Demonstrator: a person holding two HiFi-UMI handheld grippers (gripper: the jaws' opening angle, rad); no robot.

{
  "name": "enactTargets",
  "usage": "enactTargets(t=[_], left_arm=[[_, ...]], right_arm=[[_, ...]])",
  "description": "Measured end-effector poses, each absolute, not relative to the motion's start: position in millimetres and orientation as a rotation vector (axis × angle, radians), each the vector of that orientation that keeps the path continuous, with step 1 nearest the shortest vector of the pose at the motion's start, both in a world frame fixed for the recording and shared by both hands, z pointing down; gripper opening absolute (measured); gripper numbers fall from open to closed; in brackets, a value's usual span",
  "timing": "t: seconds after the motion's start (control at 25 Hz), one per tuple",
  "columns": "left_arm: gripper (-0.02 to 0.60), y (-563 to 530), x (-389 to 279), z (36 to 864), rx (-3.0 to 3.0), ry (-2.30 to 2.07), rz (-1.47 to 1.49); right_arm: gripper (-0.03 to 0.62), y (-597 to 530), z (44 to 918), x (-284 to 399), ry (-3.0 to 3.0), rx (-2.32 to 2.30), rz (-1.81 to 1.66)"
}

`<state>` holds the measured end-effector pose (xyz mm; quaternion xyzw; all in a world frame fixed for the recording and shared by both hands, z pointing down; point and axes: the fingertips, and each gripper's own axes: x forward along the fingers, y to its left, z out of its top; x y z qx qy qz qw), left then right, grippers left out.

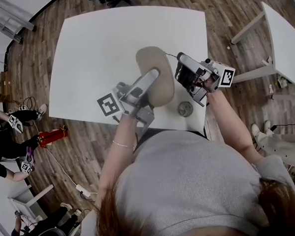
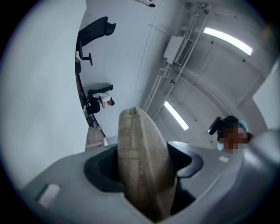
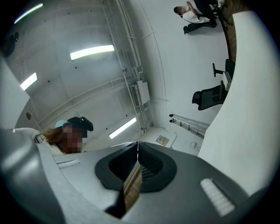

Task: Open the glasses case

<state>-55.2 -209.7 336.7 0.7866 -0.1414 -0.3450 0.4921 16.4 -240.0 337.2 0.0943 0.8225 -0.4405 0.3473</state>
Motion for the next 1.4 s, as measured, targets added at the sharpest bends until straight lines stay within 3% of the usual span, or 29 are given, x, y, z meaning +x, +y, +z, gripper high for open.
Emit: enactTargets(t=[1.4], left_arm=[[0.316, -239.6, -64.1, 353.4, 1.800, -0.416, -0.812]], right_arm=[[0.008, -222.9, 364.6, 4.4, 2.424, 0.079, -1.192]])
